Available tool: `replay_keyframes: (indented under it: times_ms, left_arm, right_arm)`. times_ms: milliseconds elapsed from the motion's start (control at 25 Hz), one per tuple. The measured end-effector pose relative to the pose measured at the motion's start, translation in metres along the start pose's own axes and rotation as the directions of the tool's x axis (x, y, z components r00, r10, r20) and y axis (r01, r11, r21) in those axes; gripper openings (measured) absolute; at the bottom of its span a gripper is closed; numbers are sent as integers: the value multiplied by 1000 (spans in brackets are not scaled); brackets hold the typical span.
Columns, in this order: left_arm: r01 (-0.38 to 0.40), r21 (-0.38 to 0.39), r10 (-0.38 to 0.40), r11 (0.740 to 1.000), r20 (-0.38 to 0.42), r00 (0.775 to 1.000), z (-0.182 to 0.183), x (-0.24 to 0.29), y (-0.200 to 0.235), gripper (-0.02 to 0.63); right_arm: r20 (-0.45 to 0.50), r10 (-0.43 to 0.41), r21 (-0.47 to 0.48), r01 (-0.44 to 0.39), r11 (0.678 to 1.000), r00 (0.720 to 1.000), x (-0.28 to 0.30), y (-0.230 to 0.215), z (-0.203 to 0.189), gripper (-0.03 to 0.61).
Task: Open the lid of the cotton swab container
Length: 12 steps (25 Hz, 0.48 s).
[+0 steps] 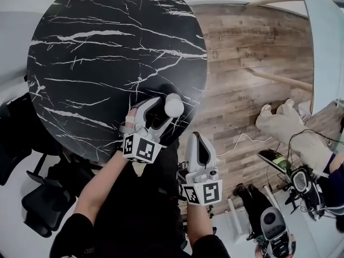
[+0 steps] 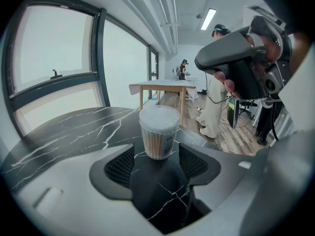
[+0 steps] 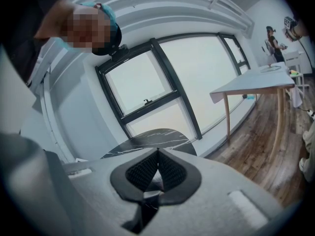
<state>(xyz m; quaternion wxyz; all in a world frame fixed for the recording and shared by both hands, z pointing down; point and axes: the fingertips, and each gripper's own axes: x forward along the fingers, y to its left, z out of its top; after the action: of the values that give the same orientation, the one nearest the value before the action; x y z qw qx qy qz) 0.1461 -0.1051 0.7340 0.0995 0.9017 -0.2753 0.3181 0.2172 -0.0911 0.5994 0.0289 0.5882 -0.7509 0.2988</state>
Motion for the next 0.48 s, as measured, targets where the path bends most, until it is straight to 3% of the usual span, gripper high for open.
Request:
replay_keyframes:
  times_ms: [480]
  left_arm:
    - [7,-16,-8,1000,-24,1000,-5,13,-1,301]
  right_arm:
    - [-15,16,-4,-16,1000,1000,7,-18,4,-2]
